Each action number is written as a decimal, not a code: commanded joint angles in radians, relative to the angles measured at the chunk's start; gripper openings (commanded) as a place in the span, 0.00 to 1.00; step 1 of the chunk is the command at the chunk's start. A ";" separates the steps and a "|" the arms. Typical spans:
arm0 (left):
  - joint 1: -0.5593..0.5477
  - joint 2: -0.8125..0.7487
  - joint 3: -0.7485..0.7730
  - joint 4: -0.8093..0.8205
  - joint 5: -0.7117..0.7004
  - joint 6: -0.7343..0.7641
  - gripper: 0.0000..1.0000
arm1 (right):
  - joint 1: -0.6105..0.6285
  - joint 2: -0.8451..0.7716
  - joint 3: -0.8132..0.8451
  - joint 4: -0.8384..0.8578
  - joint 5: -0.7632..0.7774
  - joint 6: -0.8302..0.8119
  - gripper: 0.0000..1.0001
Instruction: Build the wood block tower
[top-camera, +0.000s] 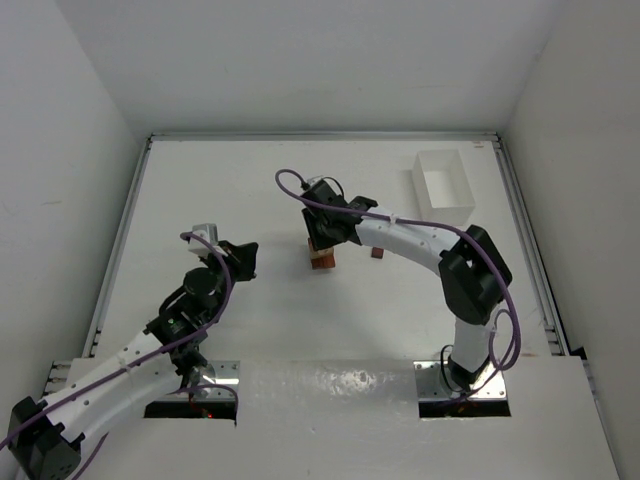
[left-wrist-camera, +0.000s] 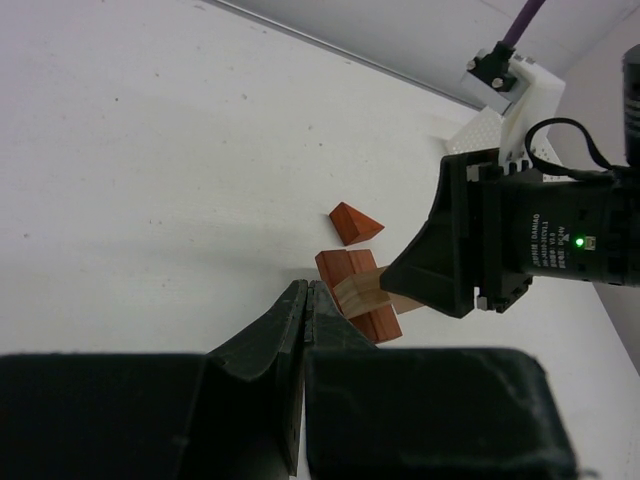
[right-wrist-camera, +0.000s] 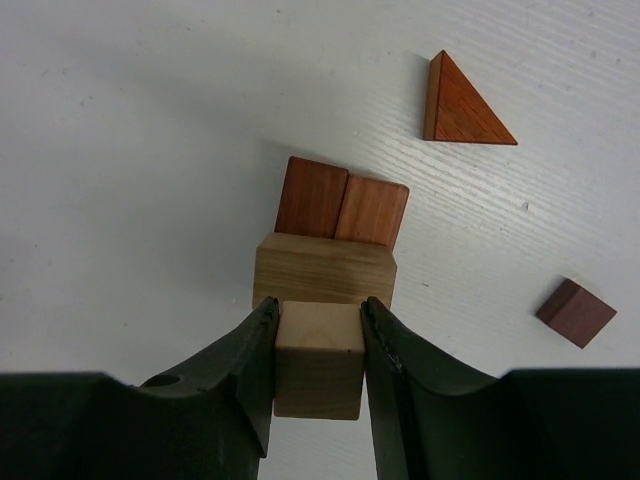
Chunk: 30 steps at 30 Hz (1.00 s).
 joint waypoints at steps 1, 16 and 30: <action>-0.012 -0.008 0.002 0.040 0.010 0.004 0.00 | 0.006 0.013 0.055 0.024 0.019 0.006 0.37; -0.012 0.004 0.004 0.046 0.010 0.005 0.00 | 0.006 0.044 0.069 0.019 0.031 0.001 0.37; -0.012 0.020 0.004 0.052 0.019 0.008 0.00 | 0.002 0.061 0.087 0.019 0.029 -0.002 0.39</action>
